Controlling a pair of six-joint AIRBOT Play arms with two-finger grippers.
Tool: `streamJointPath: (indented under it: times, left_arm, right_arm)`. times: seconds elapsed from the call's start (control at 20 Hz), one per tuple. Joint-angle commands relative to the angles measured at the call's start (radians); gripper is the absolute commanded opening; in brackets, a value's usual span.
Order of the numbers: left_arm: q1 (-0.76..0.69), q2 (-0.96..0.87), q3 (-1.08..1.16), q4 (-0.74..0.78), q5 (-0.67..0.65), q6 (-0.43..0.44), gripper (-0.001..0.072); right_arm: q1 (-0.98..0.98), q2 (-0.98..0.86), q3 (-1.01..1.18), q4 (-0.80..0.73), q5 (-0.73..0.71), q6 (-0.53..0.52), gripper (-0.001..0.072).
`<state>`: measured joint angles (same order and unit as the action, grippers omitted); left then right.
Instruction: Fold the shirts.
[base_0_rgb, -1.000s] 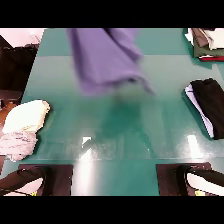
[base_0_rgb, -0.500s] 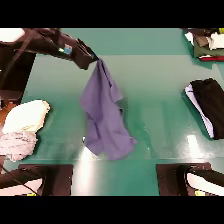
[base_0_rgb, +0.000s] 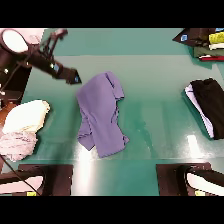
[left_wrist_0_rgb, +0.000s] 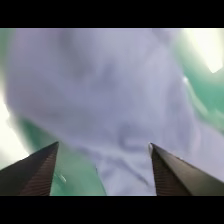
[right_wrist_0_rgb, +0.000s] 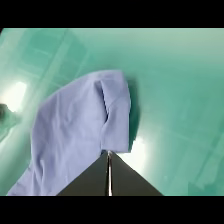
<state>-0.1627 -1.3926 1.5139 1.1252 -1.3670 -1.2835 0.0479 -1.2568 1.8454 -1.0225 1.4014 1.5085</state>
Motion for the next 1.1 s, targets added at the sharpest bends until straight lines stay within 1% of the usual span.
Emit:
streamJointPath:
  times: [0.0, 0.1, 0.25, 0.5, 0.55, 0.6, 0.65, 0.7, 0.75, 1.05]
  left_arm:
    - [0.032, 0.055, -0.263, -0.017, 0.001, -0.019, 0.0653]
    - [0.032, 0.083, -0.422, -0.027, 0.024, -0.008, 0.0653]
    - [0.032, 0.095, -0.577, -0.1, 0.05, 0.055, 0.0652]
    - [0.032, 0.095, -0.701, -0.13, 0.143, 0.063, 0.0652]
    - [0.032, 0.095, -0.714, -0.154, 0.154, 0.077, 0.0652]
    - [0.032, 0.095, -0.726, -0.192, 0.161, 0.102, 0.0593]
    - [0.031, 0.095, -0.739, -0.23, 0.169, 0.135, 0.0452]
    - [0.031, 0.095, -0.753, -0.252, 0.187, 0.162, 0.0336]
    - [0.031, 0.094, -0.764, -0.252, 0.201, 0.162, 0.0305]
    - [0.032, 0.096, -0.787, -0.236, 0.199, 0.156, 0.0306]
  right_arm:
    - [0.0, 0.0, -0.027, 0.002, 0.024, 0.0, 0.0016]
    - [0.0, 0.0, -0.038, 0.002, 0.032, 0.0, 0.0016]
    - [0.0, -0.001, -0.041, 0.002, 0.031, 0.0, 0.0015]
    - [0.0, -0.001, -0.041, 0.002, 0.032, 0.0, 0.0015]
    - [0.0, -0.001, -0.041, 0.002, 0.032, 0.0, 0.0015]
    - [0.0, -0.001, -0.041, 0.002, 0.033, 0.0, 0.0015]
    - [0.0, -0.001, -0.041, 0.002, 0.034, 0.001, 0.0015]
    - [0.0, -0.001, -0.041, 0.002, 0.037, 0.001, 0.0015]
    - [0.0, -0.001, -0.041, 0.002, 0.042, 0.001, 0.0015]
    - [0.0, -0.001, -0.041, 0.002, 0.085, 0.001, 0.0016]
